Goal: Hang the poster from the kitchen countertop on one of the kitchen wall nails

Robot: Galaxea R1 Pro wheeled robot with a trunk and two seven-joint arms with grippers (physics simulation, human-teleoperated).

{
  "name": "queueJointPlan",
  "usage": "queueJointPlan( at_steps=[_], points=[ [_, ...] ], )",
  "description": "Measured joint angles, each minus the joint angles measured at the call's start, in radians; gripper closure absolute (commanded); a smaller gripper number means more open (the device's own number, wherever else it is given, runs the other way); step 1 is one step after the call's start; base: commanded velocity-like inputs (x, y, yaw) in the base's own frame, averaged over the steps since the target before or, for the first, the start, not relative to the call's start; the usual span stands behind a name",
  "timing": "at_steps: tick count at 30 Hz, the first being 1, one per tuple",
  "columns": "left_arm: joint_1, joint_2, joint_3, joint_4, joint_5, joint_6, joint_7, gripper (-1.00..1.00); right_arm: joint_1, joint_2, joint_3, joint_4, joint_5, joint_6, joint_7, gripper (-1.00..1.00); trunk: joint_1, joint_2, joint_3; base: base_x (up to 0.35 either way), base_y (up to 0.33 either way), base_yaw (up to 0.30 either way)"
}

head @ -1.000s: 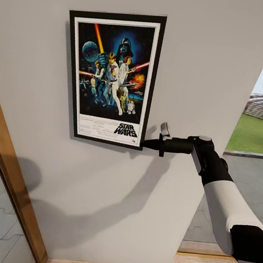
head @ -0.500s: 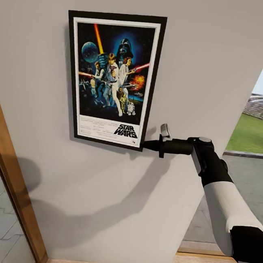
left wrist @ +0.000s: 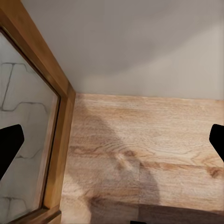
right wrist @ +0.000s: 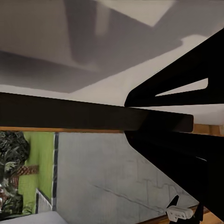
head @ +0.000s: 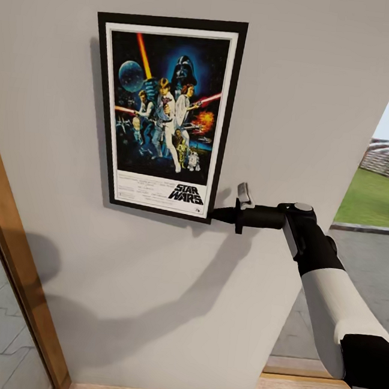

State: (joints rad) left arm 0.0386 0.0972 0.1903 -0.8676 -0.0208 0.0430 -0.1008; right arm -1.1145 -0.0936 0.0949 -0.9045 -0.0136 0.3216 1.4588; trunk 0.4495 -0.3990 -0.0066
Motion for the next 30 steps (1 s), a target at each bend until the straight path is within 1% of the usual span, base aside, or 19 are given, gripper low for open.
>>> queueJointPlan(
  at_steps=[30],
  points=[
    [0.000, 0.000, 0.000, 0.000, 0.000, 0.000, 0.000, -1.00, 0.000, 0.000, 0.000, 0.001, 0.000, 0.000, -0.001, 1.00, 0.000, 0.000, 0.000, 0.000, 0.000, 0.000]
  ],
)
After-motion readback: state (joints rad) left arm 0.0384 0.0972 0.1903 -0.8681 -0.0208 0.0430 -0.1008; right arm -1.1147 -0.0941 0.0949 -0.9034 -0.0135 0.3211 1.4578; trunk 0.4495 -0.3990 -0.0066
